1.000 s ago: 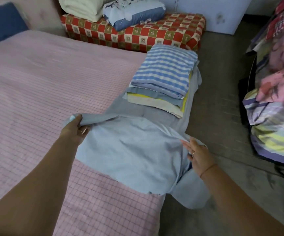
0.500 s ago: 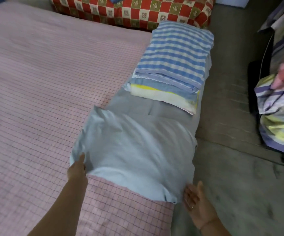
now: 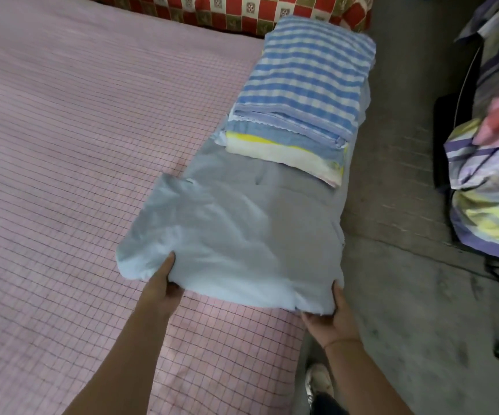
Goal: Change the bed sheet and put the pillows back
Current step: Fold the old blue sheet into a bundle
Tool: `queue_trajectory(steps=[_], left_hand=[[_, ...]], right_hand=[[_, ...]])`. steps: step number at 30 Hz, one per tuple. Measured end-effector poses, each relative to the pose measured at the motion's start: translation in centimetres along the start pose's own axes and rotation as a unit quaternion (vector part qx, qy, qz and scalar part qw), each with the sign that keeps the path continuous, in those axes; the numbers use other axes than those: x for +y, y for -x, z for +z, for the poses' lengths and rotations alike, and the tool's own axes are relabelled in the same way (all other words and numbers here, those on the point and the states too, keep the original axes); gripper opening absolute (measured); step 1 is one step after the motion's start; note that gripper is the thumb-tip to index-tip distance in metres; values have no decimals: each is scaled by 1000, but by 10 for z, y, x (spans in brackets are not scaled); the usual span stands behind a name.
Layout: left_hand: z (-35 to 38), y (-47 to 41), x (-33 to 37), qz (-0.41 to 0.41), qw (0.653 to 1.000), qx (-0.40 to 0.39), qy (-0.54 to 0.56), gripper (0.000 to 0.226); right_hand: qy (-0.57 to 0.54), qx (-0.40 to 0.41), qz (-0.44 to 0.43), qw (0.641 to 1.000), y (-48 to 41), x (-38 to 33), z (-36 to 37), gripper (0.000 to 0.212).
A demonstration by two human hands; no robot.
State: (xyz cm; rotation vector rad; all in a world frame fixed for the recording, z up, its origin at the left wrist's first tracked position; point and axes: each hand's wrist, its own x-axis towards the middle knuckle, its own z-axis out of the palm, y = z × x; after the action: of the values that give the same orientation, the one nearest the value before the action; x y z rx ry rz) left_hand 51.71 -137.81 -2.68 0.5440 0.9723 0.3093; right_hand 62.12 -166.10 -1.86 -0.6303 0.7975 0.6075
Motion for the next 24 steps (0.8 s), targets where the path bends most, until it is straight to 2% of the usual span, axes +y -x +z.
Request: queue_trajectory(steps=[2,4,6,9,10,13,18,20,22,24], left_hand=[[24,4,24,25,1000,4,2,31],[54,6,49,34,999,25,23,32],[89,10,73,37,999,16,31,28],[138,8,101,47,998,23,22,8],[152,6,109,52,998,24,16,7],[189,-6,122,67,998,3,3,8],[240,-29,113,80,994,-39,-69,13],[255,-40,102,68,993,-40,-82,32],[271,-55,92,56,994,-37,-90,36],[286,-71,86,51,995,-27,-83,41]], right_hand=[[1,-82,-25,996,-4,-24,21,84],[8,-124,-51,991,-10,-51,46,86],[24,-139,-67,988,-13,-76,75,68],[39,-131,-99,986,-13,-111,117,17],[50,-127,-111,984,-12,-122,129,8],[91,-116,-101,984,-18,-151,156,11],[134,-96,-65,984,-49,-192,171,49],[138,-81,-48,986,-66,-205,174,49],[148,-76,-26,986,-86,-218,177,40],[168,-73,-13,983,-105,-234,185,41]])
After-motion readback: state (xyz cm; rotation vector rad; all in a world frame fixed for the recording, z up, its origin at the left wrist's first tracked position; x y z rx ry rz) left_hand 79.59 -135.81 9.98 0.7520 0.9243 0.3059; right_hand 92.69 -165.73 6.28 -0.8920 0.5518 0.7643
